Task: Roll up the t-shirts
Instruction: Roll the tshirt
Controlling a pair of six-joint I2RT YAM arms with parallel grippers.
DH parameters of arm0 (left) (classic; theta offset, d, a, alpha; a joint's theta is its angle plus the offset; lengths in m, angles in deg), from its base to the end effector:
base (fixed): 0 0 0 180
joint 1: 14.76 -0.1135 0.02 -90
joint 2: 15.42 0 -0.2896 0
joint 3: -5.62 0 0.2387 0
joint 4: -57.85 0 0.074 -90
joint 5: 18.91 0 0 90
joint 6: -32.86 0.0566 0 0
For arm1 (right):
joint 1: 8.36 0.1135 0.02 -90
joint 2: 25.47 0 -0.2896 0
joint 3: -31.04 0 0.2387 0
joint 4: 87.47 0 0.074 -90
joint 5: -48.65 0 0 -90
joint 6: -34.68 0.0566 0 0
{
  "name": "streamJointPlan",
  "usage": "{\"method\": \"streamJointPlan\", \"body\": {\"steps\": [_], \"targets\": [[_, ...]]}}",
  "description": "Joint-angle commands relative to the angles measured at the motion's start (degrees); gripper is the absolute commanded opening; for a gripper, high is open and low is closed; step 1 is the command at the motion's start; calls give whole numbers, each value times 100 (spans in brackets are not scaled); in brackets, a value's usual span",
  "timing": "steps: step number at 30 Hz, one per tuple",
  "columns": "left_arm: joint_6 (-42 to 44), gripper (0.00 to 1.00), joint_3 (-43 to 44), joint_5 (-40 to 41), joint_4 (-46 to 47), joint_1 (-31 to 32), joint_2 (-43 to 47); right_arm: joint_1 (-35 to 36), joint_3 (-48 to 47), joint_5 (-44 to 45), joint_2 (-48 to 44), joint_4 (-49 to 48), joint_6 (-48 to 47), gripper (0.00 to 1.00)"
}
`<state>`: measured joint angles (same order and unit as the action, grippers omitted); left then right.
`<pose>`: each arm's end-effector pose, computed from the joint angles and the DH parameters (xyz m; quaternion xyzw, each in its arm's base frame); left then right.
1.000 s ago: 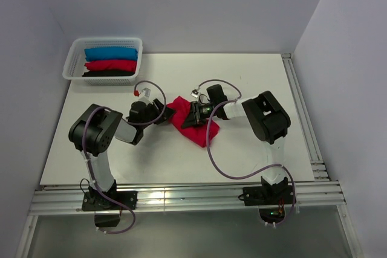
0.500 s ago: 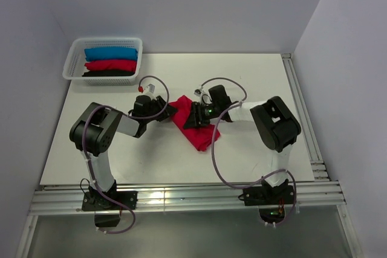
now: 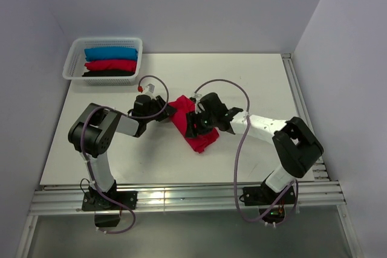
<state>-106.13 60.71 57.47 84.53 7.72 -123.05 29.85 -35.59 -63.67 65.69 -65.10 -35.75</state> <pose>0.3358 -0.1534 0.1438 -0.1316 0.8334 -0.3895 0.3693 0.2455 0.2206 0.2117 -0.2179 0.8890 0.3317 0.2285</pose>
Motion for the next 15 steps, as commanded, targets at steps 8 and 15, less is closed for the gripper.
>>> {"method": "streamJointPlan", "body": {"steps": [8, 15], "targets": [[276, 9, 51, 536, -774, -7, 173, 661, 803, 1275, -484, 204, 521, 46], [285, 9, 51, 572, -845, -7, 208, 766, 1296, 1318, -511, -166, 916, 23]]}}
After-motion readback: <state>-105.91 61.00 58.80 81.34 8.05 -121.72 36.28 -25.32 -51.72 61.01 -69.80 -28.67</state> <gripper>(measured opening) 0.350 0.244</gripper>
